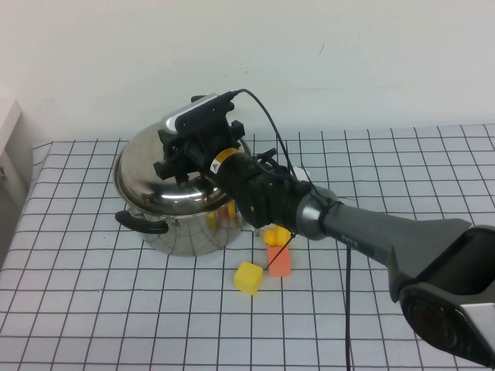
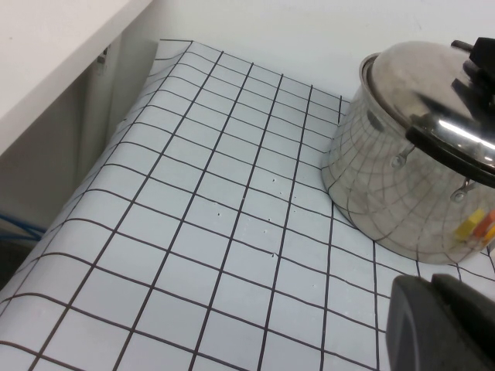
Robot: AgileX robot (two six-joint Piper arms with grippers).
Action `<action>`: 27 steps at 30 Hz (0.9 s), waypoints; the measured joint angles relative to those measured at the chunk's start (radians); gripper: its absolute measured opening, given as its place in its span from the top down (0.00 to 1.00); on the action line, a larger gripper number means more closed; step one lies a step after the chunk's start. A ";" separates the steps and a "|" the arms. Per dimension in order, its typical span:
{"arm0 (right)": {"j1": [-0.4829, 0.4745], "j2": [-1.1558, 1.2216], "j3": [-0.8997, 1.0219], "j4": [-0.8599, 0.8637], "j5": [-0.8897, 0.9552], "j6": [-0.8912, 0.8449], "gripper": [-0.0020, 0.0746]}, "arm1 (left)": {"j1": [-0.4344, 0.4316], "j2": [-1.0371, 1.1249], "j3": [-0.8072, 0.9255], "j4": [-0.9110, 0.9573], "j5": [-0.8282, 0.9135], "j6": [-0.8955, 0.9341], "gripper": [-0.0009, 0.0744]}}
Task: Cover the pot
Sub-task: Place the pot lid on the pot
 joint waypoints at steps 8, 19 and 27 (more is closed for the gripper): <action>0.000 -0.013 0.000 0.010 -0.006 0.000 0.40 | 0.000 0.000 0.000 0.000 0.000 -0.005 0.99; 0.000 -0.327 0.000 -0.107 0.412 0.100 0.59 | 0.000 0.000 0.000 0.000 0.000 -0.005 0.99; 0.000 -0.542 0.127 -0.184 0.629 0.121 0.90 | 0.000 0.000 0.000 0.000 0.000 -0.005 0.99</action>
